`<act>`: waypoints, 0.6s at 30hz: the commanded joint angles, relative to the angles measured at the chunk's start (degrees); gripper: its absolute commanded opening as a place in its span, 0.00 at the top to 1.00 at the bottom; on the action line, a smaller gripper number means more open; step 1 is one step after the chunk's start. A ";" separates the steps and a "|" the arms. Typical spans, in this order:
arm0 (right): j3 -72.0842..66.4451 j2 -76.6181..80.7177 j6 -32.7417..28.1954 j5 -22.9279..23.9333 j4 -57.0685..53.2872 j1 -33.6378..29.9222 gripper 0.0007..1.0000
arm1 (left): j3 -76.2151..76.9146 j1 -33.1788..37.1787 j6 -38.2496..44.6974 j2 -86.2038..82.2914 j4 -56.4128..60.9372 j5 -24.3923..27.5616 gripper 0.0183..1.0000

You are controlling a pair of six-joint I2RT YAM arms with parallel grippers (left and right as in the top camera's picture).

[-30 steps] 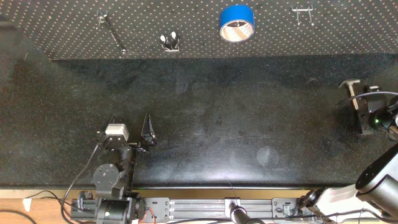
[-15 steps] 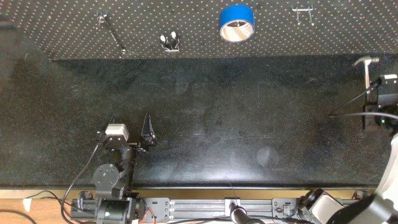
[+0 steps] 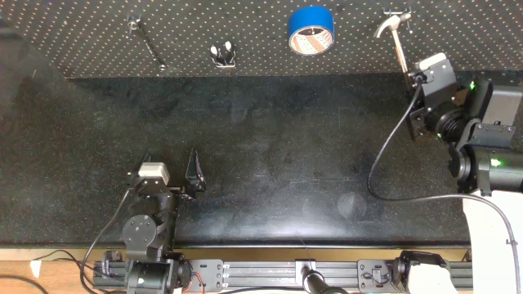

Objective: Place Tools Onto Pegboard

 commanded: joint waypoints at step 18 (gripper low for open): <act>1.60 12.22 1.55 5.01 8.46 0.22 0.93 | -0.13 -0.28 0.55 -0.48 -0.33 0.37 0.01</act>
